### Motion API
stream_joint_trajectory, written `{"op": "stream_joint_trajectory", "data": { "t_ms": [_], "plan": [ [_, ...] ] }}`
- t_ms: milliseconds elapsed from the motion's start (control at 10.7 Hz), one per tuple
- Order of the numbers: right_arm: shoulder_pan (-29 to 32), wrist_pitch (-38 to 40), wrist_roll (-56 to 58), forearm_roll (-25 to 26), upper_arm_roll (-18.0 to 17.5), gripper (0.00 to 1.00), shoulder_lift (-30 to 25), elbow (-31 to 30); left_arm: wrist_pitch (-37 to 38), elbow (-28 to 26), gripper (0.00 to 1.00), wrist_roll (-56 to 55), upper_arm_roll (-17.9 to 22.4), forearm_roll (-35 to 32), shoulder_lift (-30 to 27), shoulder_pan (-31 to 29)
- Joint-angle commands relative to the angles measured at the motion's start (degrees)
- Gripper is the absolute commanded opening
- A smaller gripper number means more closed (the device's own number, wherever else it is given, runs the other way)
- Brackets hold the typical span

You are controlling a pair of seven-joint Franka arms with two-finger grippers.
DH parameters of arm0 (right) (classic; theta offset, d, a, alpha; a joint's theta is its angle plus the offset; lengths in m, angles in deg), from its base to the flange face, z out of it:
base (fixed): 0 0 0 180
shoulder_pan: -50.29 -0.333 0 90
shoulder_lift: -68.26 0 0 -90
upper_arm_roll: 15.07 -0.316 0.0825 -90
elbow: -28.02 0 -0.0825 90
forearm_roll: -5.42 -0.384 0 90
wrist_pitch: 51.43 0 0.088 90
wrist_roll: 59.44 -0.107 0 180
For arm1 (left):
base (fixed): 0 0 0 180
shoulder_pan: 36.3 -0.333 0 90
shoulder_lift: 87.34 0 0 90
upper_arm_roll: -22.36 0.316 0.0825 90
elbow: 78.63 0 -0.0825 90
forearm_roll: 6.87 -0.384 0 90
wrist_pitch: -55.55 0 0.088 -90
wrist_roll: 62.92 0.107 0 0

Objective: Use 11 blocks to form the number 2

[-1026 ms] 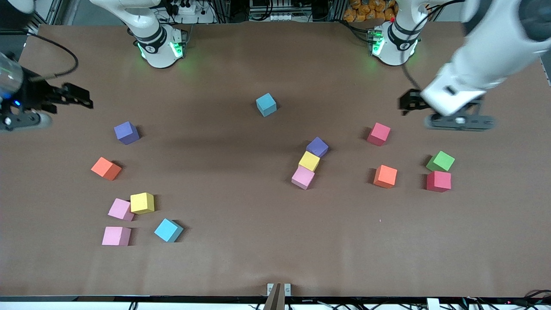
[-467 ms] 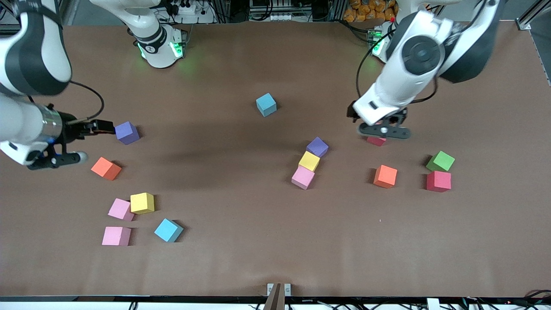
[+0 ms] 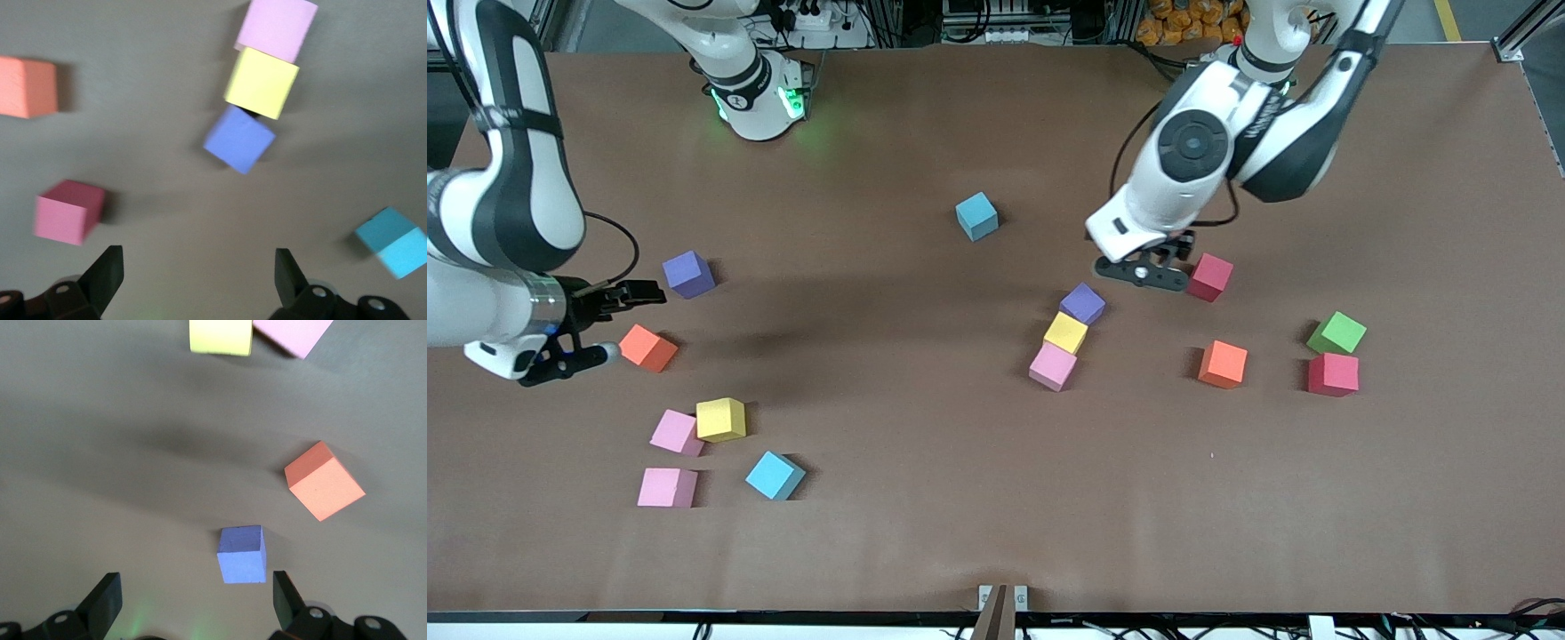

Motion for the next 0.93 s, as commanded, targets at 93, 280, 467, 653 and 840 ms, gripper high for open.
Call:
{"op": "stream_joint_trajectory", "data": {
  "t_ms": [93, 280, 467, 653, 840],
  "plan": [
    [0.8, -2.7, 4.3, 2.4, -0.5, 1.00, 3.3, -1.7, -4.8, 1.8, 1.00, -21.1, 0.7, 2.2, 6.1, 9.6],
    [2.4, -3.7, 6.7, 2.5, -0.5, 1.00, 5.5, -2.2, -5.2, 5.6, 1.00, -34.7, 1.4, 2.2, 11.7, 14.6],
    [3.3, -5.0, 7.1, 2.5, -0.5, 1.00, 4.8, -6.1, -5.2, 8.3, 1.00, -49.4, 1.5, 2.1, 15.8, 18.5],
    [3.6, -10.0, 9.3, 2.7, -0.2, 1.00, 1.9, -12.7, -7.6, 9.2, 1.00, -55.0, 1.7, 2.0, 18.1, 20.9],
    [3.8, -13.2, 12.1, 2.6, 1.3, 1.00, 0.8, -16.7, -11.8, 9.1, 1.00, -57.3, 1.7, 1.4, 19.7, 22.4]
  ]
}}
